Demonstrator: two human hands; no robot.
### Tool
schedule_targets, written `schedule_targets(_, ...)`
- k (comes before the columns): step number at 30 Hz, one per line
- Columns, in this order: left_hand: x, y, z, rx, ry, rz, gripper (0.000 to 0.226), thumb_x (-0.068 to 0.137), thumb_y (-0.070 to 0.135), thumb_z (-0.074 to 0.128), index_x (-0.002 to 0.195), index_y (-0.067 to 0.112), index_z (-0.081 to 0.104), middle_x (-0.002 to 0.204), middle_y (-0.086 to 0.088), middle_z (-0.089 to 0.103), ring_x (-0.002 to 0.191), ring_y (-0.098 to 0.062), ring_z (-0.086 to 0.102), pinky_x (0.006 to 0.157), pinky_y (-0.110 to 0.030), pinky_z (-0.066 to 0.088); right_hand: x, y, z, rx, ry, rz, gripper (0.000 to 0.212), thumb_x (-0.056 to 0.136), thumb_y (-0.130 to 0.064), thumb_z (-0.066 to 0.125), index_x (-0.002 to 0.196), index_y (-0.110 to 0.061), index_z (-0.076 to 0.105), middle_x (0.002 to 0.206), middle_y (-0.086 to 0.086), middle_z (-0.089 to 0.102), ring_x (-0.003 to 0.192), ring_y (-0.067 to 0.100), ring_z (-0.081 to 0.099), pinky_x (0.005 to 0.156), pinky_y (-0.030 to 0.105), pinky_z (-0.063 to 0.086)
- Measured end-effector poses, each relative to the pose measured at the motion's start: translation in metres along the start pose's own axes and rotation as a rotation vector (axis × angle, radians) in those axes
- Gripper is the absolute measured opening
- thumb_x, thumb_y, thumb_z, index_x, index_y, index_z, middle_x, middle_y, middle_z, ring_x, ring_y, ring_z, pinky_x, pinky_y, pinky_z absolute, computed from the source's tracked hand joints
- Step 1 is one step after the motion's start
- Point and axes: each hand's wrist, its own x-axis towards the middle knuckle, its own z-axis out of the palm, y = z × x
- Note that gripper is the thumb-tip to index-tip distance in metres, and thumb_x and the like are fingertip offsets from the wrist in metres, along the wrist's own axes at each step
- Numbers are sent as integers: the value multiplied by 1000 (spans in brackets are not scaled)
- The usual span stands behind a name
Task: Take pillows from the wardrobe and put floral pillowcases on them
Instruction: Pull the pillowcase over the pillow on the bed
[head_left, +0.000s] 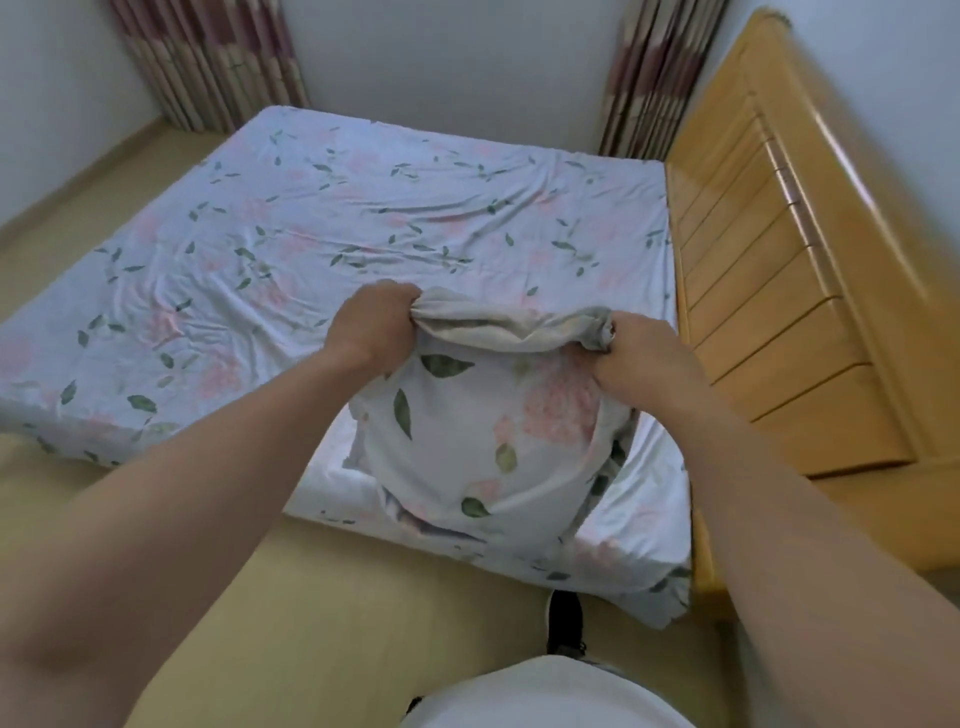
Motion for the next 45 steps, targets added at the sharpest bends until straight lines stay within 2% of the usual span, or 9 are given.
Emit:
schedule_targets(5, 55, 56, -1, -40, 78, 71, 29, 78, -4, 45, 65, 22, 42, 84, -7, 58, 78, -31, 55, 64, -35, 39, 33, 39, -30, -82, 234, 46, 19, 93, -36, 53, 100, -19, 54, 92, 4, 59, 79, 30, 56, 64, 39, 50)
schedule_targets(13, 141, 130, 24, -74, 85, 58, 19, 78, -4, 40, 77, 11, 52, 81, -8, 59, 78, -31, 56, 64, -35, 40, 113, 115, -81, 191, 266, 194, 25, 95, -32, 47, 116, -18, 50, 114, 15, 54, 91, 36, 57, 77, 48, 55)
schedule_targets(19, 187, 173, 35, -243, 170, -108, 19, 82, 1, 39, 82, 13, 54, 83, -5, 59, 79, -28, 53, 65, -33, 37, 146, 154, -85, 754, 35, 556, 103, 76, -65, 59, 151, -40, -7, 148, 8, 41, 123, 40, 52, 88, 61, 54)
schedule_targets(21, 200, 185, 35, -318, 197, -181, 20, 87, 1, 37, 82, 14, 52, 84, -4, 57, 80, -27, 51, 68, -33, 37, 142, 156, -72, 769, -123, 599, 111, 84, -71, 54, 155, -28, -21, 155, 5, 37, 131, 36, 48, 94, 58, 51)
schedule_targets(27, 236, 203, 45, -502, 151, -312, 25, 89, 4, 34, 94, 8, 58, 102, -15, 65, 94, -35, 59, 77, -40, 46, 132, 150, -25, 722, -318, 617, 88, 94, -68, 39, 160, -19, 8, 166, 1, 16, 146, 33, 30, 108, 54, 43)
schedule_targets(35, 248, 198, 46, -732, 34, -294, 29, 96, 13, 40, 111, 8, 64, 105, -10, 68, 103, -34, 64, 83, -40, 53, 134, 139, -25, 683, -172, 596, 72, 99, -60, 38, 157, -22, 22, 160, 2, 29, 136, 30, 41, 102, 50, 48)
schedule_targets(39, 246, 200, 43, -633, 3, -61, 25, 93, 17, 43, 101, 10, 67, 97, -5, 70, 90, -27, 64, 78, -38, 53, 138, 134, -34, 777, -85, 621, 70, 98, -60, 40, 156, -22, 27, 154, 5, 38, 130, 30, 48, 101, 51, 50)
schedule_targets(42, 242, 207, 39, -532, -64, 185, 17, 95, 12, 46, 90, 17, 62, 82, 8, 63, 76, -11, 58, 65, -21, 44, 140, 131, -45, 943, -33, 683, 74, 94, -66, 43, 153, -24, 32, 135, 6, 52, 116, 28, 59, 96, 51, 55)
schedule_targets(45, 245, 206, 37, -509, -166, 329, 15, 93, 10, 53, 98, 20, 64, 85, 9, 65, 83, -15, 60, 69, -15, 44, 146, 132, -57, 1266, 49, 779, 84, 85, -73, 53, 151, -23, 36, 127, 11, 55, 105, 34, 66, 86, 52, 59)
